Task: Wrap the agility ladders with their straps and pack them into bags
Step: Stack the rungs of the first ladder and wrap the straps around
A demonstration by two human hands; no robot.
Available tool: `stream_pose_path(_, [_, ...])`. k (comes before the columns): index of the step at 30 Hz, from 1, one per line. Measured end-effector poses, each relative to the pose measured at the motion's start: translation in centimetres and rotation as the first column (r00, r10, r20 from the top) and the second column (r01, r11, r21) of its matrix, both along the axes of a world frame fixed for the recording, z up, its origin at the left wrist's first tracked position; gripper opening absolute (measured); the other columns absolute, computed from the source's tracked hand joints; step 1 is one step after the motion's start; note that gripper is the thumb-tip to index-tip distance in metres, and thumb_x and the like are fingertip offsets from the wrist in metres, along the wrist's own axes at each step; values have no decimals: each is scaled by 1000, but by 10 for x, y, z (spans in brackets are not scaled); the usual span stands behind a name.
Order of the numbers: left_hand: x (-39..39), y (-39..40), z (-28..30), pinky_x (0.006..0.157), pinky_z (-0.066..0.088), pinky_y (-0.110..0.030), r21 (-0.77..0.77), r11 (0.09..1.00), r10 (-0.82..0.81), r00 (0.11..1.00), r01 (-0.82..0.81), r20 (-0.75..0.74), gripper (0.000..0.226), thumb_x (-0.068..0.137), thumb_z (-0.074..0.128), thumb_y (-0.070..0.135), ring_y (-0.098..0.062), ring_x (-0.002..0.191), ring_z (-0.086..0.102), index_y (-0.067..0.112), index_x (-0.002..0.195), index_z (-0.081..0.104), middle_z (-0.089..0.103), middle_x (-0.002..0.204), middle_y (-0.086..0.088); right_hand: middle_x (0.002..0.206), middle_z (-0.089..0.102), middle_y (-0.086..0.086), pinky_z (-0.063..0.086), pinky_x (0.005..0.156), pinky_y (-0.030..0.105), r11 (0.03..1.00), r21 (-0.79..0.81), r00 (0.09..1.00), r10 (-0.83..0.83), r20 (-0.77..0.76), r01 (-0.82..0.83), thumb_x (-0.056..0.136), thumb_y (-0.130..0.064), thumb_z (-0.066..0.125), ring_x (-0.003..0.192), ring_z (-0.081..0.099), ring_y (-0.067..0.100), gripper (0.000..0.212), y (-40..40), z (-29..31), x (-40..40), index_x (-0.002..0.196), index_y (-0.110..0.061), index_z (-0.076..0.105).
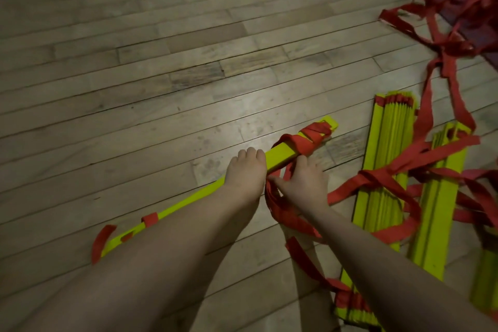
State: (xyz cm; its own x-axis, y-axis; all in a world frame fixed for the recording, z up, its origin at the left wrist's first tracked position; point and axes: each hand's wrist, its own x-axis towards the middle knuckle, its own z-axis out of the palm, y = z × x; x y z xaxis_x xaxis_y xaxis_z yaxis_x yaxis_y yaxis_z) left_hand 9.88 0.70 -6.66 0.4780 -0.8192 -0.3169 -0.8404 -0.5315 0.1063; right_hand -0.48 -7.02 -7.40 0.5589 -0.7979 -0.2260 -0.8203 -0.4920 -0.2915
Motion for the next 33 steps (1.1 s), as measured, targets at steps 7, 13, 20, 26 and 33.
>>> stream_pose_path(7, [7,25,7,77,39,-33,-24,998,59,994,-62,-96,43,85,63,22,-29,109,44,5,119,45,41,122,-13,118,54,9,27,96,41,977,139,972,-182,152,161,76,-35,76,118,47,32,62,18,-1,4,119,-8,40])
stream_pose_path(13, [6,60,15,60,35,-33,-50,987,147,982,-154,-122,40,86,63,20,-22,73,43,7,116,40,37,119,-10,91,63,-2,17,82,29,934,302,942,-260,211,190,86,-13,59,102,58,27,31,39,2,11,114,-15,47])
stream_pose_path(20, [11,74,32,60,41,-33,-45,985,163,979,-169,-125,43,85,63,24,-30,85,61,12,116,36,59,98,-8,124,54,8,31,102,43,922,330,954,-260,149,200,76,-40,76,122,44,32,59,41,12,10,122,-13,51])
stream_pose_path(26, [9,79,58,61,37,-31,-94,986,119,976,-138,-181,45,84,64,30,-28,81,57,13,113,35,47,83,-2,126,48,8,28,105,43,916,399,980,-104,167,30,77,-35,74,124,40,31,53,34,32,8,121,-15,55])
stream_pose_path(33, [8,87,83,54,36,-32,-140,975,142,971,-171,-194,43,82,65,23,-29,75,59,13,111,34,47,73,-1,79,63,12,54,63,38,701,700,791,-348,503,-137,80,-2,59,69,63,26,23,44,62,1,103,-5,53])
